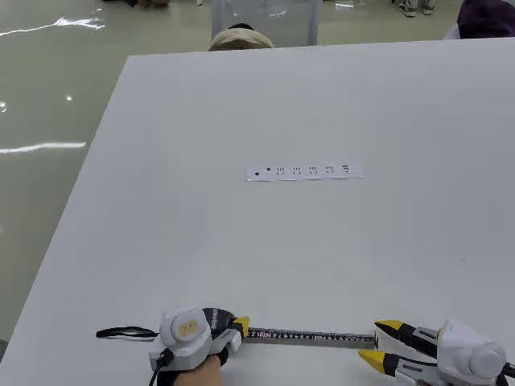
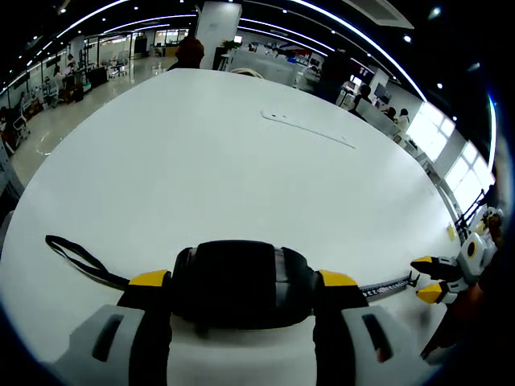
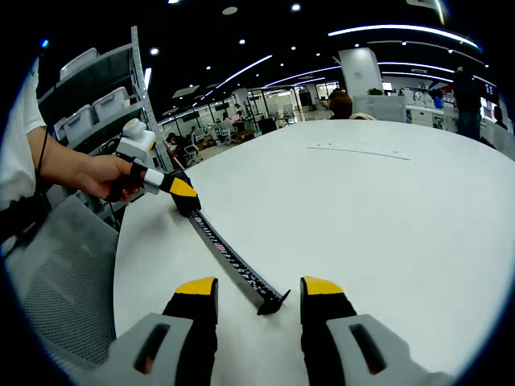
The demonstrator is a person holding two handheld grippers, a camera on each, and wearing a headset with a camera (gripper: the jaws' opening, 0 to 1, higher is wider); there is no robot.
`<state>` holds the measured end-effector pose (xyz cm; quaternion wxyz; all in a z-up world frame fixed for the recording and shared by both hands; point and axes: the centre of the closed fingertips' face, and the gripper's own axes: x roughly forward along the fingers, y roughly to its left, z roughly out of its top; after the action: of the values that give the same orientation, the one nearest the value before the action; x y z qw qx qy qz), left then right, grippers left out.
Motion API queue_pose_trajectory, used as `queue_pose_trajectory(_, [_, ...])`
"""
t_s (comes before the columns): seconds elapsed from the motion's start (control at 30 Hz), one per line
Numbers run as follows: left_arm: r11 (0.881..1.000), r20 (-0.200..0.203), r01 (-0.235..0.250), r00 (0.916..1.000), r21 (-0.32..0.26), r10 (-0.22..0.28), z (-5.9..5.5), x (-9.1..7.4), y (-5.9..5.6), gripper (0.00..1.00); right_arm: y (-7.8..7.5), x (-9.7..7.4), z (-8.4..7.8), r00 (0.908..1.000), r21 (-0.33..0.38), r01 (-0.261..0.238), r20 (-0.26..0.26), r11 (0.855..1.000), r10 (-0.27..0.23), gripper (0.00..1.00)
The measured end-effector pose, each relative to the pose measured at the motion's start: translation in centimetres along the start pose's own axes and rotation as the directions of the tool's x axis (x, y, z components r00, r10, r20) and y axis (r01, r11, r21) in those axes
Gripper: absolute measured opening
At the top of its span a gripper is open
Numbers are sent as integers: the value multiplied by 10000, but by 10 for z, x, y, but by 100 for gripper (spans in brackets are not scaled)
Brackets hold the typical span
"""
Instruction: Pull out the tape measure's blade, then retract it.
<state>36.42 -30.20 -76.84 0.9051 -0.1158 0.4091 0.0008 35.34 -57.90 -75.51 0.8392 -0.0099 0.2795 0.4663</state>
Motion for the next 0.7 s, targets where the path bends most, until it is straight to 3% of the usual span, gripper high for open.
queue_pose_trajectory(0.43, [10000,-45,-14,10000,80,14,0,-1,0,69,0,1,-3,9998,42,-200,-91,9998,200,39])
queue_pose_trajectory(0.7, [9999,-70,10,10000,123,-9,-1,0,0,69,-1,4,-8,9984,457,-512,-211,9976,523,35])
